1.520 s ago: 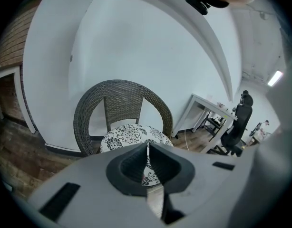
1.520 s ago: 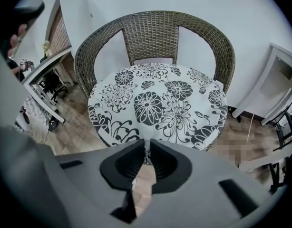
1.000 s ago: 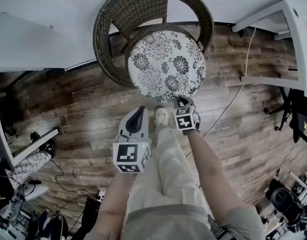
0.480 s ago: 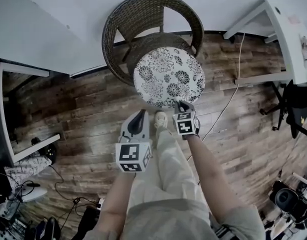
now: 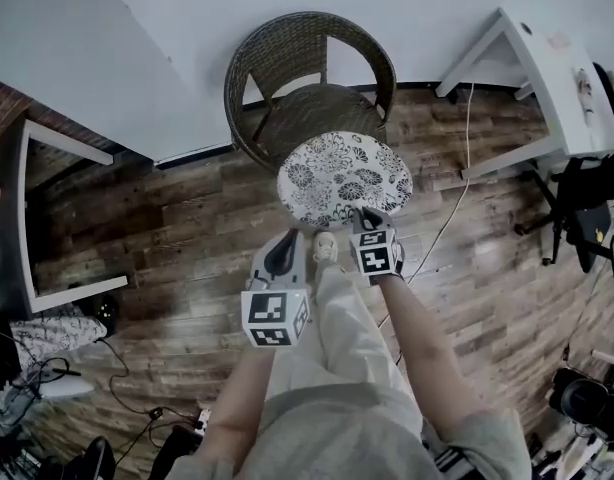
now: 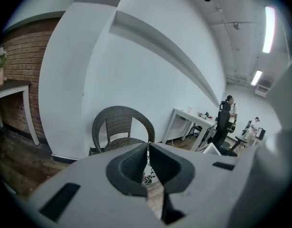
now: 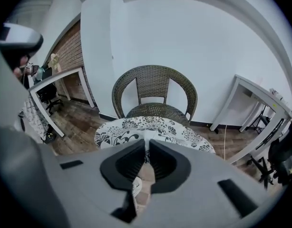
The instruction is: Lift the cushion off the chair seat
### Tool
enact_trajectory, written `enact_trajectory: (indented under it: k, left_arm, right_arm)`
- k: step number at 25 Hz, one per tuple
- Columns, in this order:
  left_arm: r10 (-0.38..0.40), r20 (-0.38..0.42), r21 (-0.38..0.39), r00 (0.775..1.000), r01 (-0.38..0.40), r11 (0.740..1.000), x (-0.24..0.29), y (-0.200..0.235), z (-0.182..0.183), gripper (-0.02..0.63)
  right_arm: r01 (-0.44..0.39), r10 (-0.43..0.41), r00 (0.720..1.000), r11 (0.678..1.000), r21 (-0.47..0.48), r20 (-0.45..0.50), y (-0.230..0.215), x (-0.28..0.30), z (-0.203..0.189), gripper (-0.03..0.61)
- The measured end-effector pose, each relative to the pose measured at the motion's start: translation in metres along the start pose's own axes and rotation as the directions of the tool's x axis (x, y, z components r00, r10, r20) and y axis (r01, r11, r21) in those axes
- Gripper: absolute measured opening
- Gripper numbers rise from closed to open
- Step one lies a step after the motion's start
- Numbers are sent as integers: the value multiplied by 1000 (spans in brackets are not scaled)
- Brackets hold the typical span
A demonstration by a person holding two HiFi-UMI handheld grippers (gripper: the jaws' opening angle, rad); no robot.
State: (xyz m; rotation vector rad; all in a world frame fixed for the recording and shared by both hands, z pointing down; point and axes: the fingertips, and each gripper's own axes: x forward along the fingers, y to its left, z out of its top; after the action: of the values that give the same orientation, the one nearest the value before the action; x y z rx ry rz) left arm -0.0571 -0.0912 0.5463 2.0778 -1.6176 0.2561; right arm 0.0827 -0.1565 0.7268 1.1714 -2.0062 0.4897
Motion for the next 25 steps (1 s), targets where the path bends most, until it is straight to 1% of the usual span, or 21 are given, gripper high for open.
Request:
enact_trajectory:
  k: [6, 12, 17, 20, 25]
  left_arm:
    - [-2, 31, 5, 1000, 2, 1000, -46, -11, 7, 15]
    - [-5, 68, 36, 998, 3, 999, -93, -22, 21, 15]
    - [-14, 89, 50, 996, 10, 999, -129, -32, 32, 15]
    - [-22, 93, 48, 995, 18, 999, -147, -38, 36, 15]
    - [-38, 110, 60, 993, 31, 998, -169, -51, 49, 15]
  right_arm:
    - [18, -17, 997, 1000, -16, 74, 13, -50, 20, 25]
    - [28, -22, 991, 998, -47, 134, 30, -105, 34, 25]
    - [30, -23, 984, 999, -41, 177, 45, -153, 41, 25]
    - [26, -16, 979, 999, -45, 202, 57, -180, 46, 25]
    - [19, 3, 970, 996, -85, 245, 69, -222, 55, 25]
